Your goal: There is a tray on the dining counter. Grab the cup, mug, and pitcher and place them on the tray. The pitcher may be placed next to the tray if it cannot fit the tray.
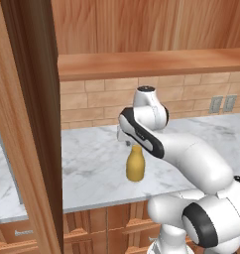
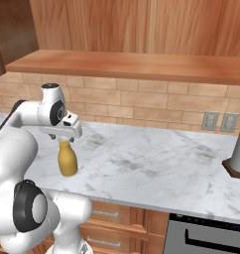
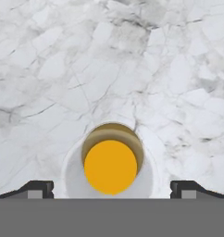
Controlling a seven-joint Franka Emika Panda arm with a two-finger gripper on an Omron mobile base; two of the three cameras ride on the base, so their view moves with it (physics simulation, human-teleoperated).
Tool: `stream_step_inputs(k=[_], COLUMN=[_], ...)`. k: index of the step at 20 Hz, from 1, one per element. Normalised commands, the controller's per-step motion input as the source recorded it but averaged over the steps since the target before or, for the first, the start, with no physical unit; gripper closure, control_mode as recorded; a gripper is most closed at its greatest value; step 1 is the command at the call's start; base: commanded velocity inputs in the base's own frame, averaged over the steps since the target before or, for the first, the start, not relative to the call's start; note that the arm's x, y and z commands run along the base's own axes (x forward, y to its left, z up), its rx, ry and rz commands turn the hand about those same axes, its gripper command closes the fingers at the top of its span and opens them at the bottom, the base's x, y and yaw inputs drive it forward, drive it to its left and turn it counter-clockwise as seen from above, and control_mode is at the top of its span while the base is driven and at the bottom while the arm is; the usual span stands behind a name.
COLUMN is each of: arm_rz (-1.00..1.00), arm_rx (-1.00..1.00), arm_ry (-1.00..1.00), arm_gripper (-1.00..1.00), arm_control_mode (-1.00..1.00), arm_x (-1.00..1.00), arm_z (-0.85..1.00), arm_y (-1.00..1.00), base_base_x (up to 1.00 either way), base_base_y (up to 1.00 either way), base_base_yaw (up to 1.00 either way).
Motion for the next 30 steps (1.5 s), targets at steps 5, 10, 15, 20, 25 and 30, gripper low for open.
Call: stream_step_inputs(k=[5,10,15,20,25,30], arm_rz=[0.00,0.00,0.00,0.00,0.00,0.00], arm_rx=[0.00,0.00,0.00,0.00,0.00,0.00], arm_ry=[0.00,0.00,0.00,0.00,0.00,0.00], arm_gripper=[-1.00,-1.00,-1.00,-1.00,-1.00,-1.00], arm_control_mode=[-1.00,-1.00,-1.00,-1.00,-1.00,-1.00], arm_x=[0.00,0.00,0.00,0.00,0.00,0.00], arm_z=[-0.14,-0.13,-0.10,-0.03,0.00,0.00], arm_y=[0.00,0.00,0.00,0.00,0.00,0.00], base_base_x=[0.00,0.00,0.00,0.00,0.00,0.00], base_base_y=[0.00,0.00,0.00,0.00,0.00,0.00], base_base_yaw=[0.00,0.00,0.00,0.00,0.00,0.00])
